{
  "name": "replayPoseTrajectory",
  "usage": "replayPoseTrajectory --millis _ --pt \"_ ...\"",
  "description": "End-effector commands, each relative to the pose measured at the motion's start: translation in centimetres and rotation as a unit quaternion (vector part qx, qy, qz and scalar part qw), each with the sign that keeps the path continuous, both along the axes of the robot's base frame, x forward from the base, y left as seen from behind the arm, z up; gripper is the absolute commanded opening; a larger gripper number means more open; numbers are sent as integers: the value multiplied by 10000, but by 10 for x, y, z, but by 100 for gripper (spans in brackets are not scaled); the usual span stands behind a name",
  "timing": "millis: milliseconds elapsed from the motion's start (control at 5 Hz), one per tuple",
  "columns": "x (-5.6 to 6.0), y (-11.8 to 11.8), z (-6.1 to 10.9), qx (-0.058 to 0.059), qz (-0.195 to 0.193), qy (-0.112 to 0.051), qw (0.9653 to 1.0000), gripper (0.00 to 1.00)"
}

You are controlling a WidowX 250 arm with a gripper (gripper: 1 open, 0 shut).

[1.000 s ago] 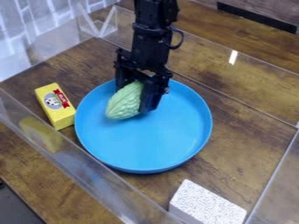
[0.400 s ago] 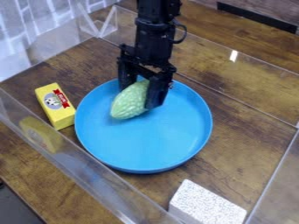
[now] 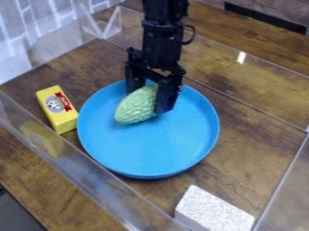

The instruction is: Put the green object in the blue tray

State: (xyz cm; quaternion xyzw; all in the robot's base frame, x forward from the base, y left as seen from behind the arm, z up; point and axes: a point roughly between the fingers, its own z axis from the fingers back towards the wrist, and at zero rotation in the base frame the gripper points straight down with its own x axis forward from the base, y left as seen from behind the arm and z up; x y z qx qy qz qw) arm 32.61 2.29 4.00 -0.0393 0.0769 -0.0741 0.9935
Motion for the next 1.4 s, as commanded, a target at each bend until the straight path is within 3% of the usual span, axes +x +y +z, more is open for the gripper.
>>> replayPoseTrajectory --millis 0,1200 --pt "4 2 14 -28 56 -233 9997 100" --pt "3 8 21 -161 230 -197 9994 100"
